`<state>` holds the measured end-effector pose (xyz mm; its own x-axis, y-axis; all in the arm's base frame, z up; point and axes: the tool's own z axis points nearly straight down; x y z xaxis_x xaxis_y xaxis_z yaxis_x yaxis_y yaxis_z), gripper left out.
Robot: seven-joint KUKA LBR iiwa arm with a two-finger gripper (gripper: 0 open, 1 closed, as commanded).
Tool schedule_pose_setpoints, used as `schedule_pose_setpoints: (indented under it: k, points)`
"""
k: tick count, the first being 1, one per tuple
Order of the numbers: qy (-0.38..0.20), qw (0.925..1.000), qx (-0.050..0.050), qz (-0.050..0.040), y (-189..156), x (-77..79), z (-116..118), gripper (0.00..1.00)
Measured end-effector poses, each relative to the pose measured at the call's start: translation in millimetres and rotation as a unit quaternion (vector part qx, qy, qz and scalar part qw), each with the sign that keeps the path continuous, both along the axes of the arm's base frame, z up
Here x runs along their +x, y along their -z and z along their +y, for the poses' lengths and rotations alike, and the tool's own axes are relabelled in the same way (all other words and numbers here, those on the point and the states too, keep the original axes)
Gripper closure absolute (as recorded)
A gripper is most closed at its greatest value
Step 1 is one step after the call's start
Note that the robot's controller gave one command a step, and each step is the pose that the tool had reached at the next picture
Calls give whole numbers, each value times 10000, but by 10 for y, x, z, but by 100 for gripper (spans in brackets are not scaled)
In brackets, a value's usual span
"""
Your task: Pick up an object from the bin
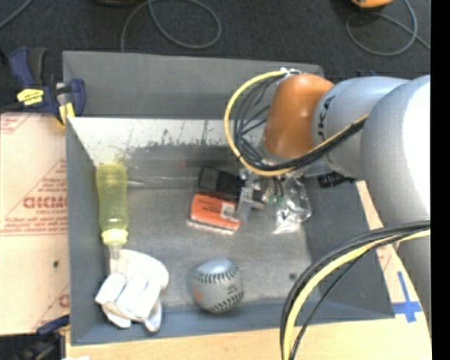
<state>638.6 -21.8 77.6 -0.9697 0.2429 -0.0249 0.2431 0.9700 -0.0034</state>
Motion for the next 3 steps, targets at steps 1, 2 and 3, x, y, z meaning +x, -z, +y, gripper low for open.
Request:
schedule_pose_setpoints:
  k: [1, 2, 3]
  points:
    - [2, 10000, 1, -15, -66, 1, -4, 100]
    - [-4, 10000, 6, 19, -254, -20, 3, 100]
    - [-10, 10000, 8, 36, -452, -29, 5, 100]
